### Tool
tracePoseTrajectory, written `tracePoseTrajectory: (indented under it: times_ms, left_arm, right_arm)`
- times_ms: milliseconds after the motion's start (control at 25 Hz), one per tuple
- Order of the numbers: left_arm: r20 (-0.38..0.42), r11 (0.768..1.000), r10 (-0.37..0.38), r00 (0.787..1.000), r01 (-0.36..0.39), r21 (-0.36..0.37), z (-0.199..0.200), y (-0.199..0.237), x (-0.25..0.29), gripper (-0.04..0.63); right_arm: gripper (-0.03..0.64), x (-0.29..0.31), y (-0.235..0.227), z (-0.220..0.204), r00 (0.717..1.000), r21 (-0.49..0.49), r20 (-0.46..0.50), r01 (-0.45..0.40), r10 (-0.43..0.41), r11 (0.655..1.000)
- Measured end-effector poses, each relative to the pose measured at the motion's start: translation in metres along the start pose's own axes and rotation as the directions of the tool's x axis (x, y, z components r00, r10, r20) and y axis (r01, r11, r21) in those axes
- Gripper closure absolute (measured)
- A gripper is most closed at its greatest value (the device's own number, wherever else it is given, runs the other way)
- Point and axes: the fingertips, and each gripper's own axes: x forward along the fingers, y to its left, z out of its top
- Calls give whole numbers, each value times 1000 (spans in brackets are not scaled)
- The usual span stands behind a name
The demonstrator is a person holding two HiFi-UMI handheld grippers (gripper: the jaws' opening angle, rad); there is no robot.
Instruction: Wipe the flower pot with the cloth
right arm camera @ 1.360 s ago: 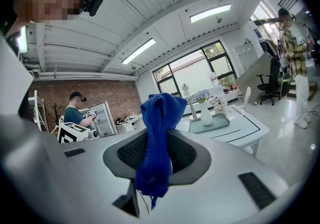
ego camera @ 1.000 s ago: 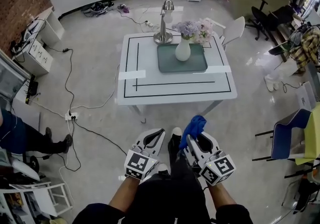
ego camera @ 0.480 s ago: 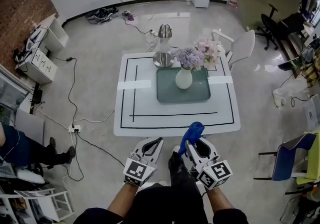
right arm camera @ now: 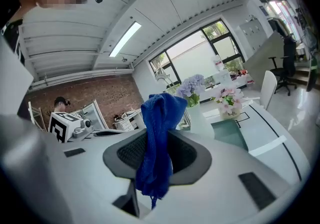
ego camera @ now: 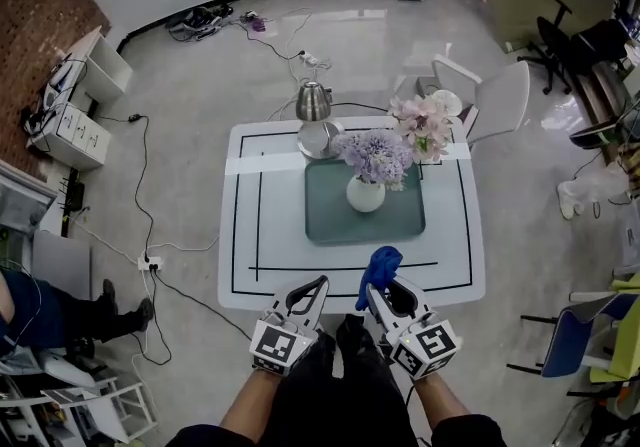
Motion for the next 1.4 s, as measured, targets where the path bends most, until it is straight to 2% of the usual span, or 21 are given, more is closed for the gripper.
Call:
tracePoseTrajectory:
  times_ms: [120, 280, 360, 480, 640, 760, 960, 1080, 1200, 1280, 1400]
  left_arm:
    - [2, 999, -16, 1000, 16, -41, 1, 15, 23, 588]
    - [9, 999, -34, 999, 34, -25, -6, 40, 56, 588]
    - [16, 999, -41, 999, 41, -12, -4, 56, 70, 588]
    - [22, 996, -52, 998, 54, -67, 1, 70, 84, 588]
    - [42, 994, -73, 996, 77, -84, 1, 82, 110, 588]
    - [48, 991, -92, 995, 97, -95, -6, 83, 119, 588]
    - [11, 988, -98, 995, 99, -122, -33, 87, 114, 588]
    - [-12, 985, -89, 996, 86, -153, -44, 91, 109, 588]
    - [-23, 983, -90, 996, 85, -162, -50, 93, 106, 588]
    - [-27, 983, -90, 996, 85, -163, -50, 93, 107, 588]
    - [-26, 984, -92, 995, 87, -153, -47, 91, 112, 588]
  right_arm:
    - [512, 25, -15, -5, 1000, 9, -25, 15, -15, 1000]
    - [512, 57, -44, -15, 995, -13, -36, 90, -91, 996]
    - [512, 74, -55, -17, 991, -33, -40, 123, -124, 992]
    - [512, 94, -66, -19, 983, -73, -60, 169, -173, 983]
    - [512, 124, -92, -19, 971, -138, -62, 219, -229, 966]
    - [512, 139, -104, -22, 970, -163, -80, 216, -231, 963]
    - [512, 155, -120, -45, 959, -95, -172, 211, -225, 973]
    - [512, 156, -131, -69, 934, -44, -280, 218, -221, 975]
    - [512, 150, -136, -85, 910, -33, -350, 226, -223, 974]
    - [512, 146, -137, -86, 908, -38, -358, 220, -219, 975]
    - [512, 137, -140, -69, 926, -67, -301, 217, -227, 974]
